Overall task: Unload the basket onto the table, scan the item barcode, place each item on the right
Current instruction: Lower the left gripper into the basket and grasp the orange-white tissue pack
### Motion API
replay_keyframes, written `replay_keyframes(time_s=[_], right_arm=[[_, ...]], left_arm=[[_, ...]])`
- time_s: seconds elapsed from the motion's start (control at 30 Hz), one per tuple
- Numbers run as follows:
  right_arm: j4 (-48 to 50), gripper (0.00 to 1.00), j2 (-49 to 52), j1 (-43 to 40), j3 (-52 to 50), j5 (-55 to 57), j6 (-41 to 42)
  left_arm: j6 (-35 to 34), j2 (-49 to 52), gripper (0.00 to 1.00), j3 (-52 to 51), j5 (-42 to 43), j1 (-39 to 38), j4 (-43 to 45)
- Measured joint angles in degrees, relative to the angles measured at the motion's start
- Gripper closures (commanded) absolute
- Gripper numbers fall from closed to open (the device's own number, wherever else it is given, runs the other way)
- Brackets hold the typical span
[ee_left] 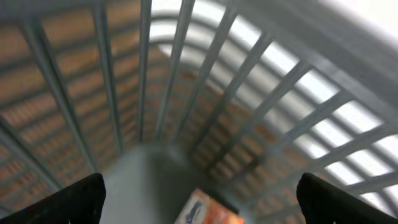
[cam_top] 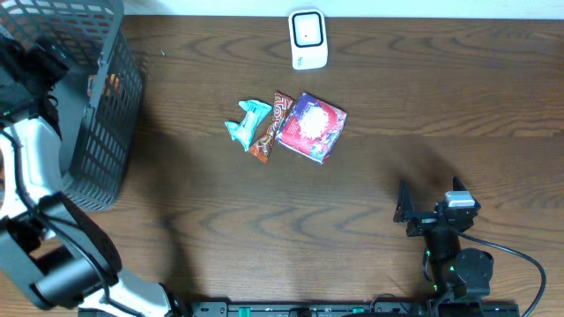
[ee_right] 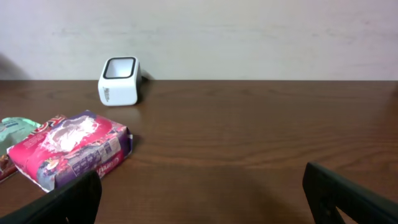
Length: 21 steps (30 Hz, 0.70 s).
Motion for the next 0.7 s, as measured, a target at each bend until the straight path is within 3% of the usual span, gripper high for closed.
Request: replay_keyframes(time_s=[0.47, 0.7], right_arm=[[0.00, 0.01, 0.00, 0.00, 0.00, 0.00, 0.00], [0.00, 0.01, 0.00, 0.00, 0.00, 0.00, 0.00]], left_arm=[[-0.39, 6.05, 0.02, 0.04, 0.00, -3.89, 2.34], [-5.03, 11.10, 0.02, 0.28, -3.34, -4.07, 3.32]])
